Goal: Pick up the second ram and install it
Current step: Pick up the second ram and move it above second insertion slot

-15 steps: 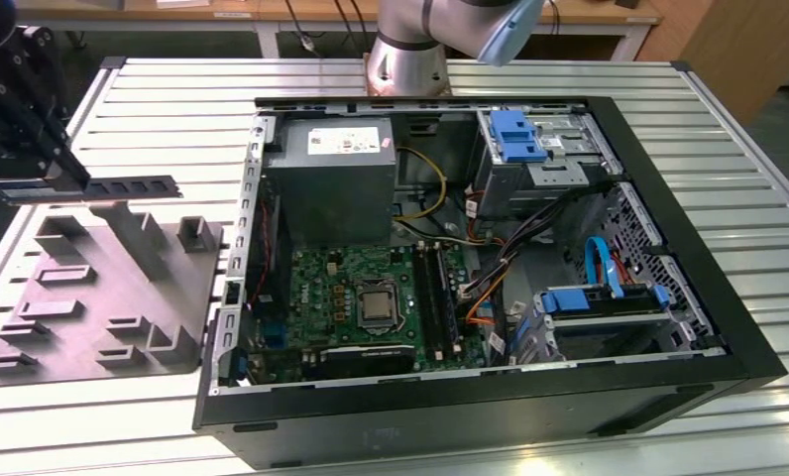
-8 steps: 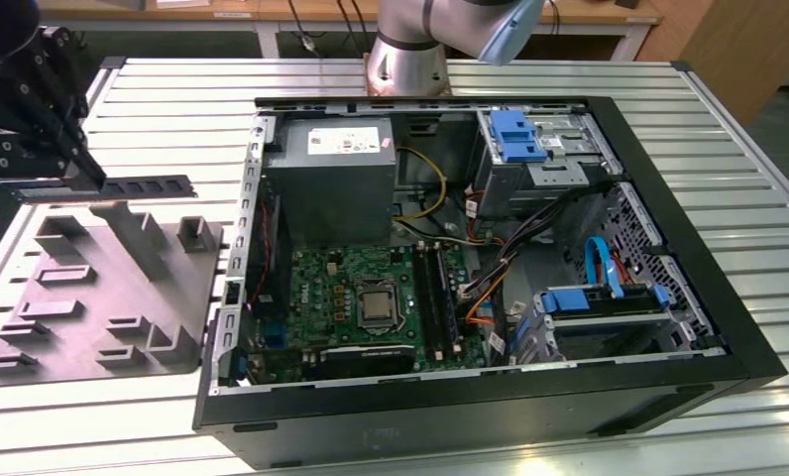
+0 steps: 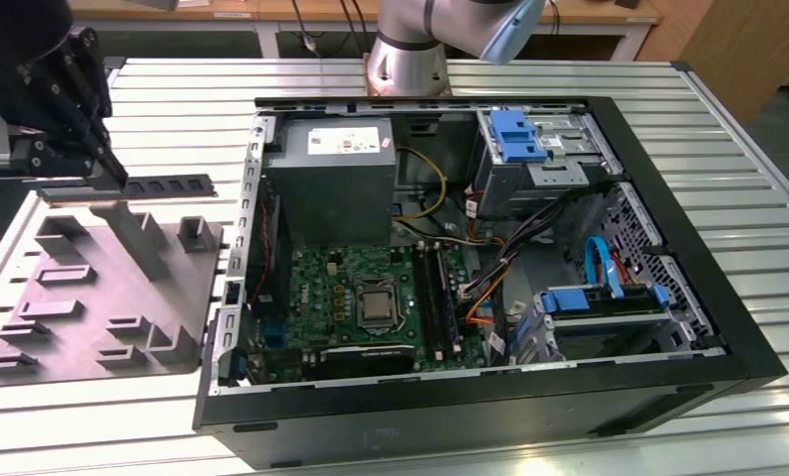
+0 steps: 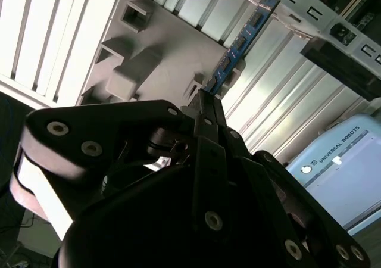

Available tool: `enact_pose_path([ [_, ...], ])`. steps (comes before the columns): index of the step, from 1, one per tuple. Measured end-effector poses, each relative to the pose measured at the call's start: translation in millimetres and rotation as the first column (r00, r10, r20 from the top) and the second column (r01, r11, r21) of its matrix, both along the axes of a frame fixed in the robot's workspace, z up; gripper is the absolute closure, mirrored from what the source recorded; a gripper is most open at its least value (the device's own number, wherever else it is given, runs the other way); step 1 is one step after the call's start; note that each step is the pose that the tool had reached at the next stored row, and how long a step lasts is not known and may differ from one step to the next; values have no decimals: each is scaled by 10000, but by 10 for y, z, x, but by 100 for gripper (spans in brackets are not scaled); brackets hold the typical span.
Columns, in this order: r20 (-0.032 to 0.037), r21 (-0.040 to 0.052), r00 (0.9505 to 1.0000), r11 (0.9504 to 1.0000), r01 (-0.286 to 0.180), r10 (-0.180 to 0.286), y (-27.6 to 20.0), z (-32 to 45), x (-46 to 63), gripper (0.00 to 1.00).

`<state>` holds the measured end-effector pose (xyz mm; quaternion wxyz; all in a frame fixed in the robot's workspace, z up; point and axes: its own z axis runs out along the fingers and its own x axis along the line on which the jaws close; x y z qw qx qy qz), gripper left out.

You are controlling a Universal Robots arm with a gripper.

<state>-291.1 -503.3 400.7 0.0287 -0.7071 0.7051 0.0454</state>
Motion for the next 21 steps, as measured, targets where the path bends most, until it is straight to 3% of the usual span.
enact_pose_path([
  [8, 0, 0, 10000, 10000, 1, -1, 0, -2, 195, 89],
  [21, -1, 0, 10000, 10000, 0, 0, 0, -6, 645, 89],
])
